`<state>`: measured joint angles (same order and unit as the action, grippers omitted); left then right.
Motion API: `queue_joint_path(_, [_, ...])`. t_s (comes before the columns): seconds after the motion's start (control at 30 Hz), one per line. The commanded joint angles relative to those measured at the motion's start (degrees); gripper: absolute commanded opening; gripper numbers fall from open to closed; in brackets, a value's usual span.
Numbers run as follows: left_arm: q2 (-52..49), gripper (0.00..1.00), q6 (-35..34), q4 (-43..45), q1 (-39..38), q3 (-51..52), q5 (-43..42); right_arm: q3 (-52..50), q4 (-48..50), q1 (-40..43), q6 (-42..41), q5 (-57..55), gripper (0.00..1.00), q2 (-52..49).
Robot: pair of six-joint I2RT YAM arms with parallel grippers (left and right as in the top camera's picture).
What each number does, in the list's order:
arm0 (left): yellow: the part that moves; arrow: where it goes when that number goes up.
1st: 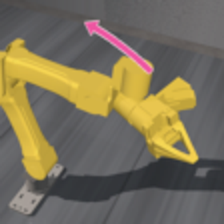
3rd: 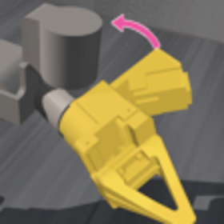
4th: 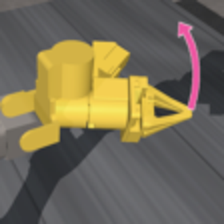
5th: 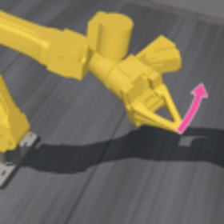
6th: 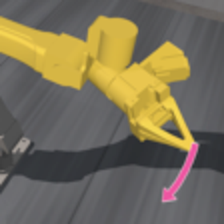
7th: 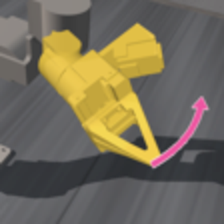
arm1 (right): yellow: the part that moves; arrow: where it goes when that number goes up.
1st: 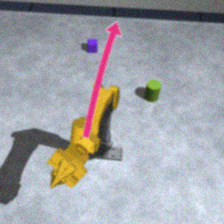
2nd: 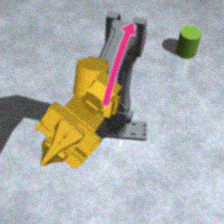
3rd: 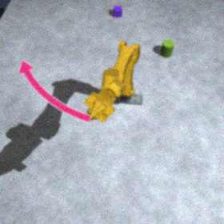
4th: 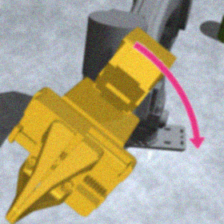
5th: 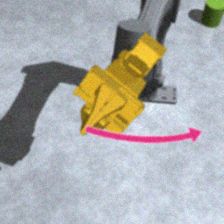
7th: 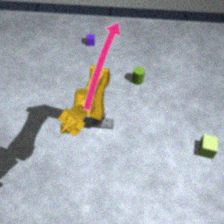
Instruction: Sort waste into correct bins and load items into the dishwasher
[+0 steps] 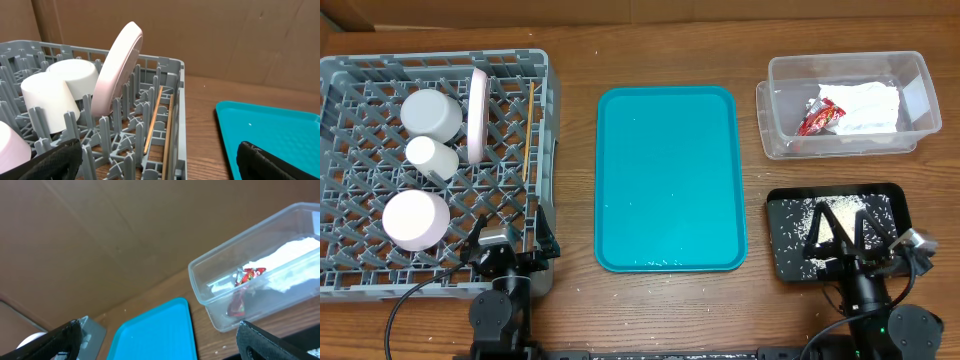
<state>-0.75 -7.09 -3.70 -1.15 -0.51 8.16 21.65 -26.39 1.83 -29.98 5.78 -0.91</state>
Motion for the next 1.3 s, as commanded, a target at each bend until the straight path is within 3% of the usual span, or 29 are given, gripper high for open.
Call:
queue_joint_path(0.0, [0.50, 1.00, 0.66, 0.07, -0.44, 0.24, -0.28, -3.85, 3.91, -0.26, 0.48, 1.95, 1.00, 0.74])
queue_joint_path(0.83, [0.50, 1.00, 0.68, 0.07, -0.44, 0.24, -0.28, -20.41, 29.42, -0.26, 3.72, 2.84, 1.00, 0.74])
queue_joint_path(1.27, [0.50, 1.00, 0.68, 0.07, -0.44, 0.24, -0.26, -21.20, 24.81, -0.50, 15.28, -5.33, 1.00, 0.76])
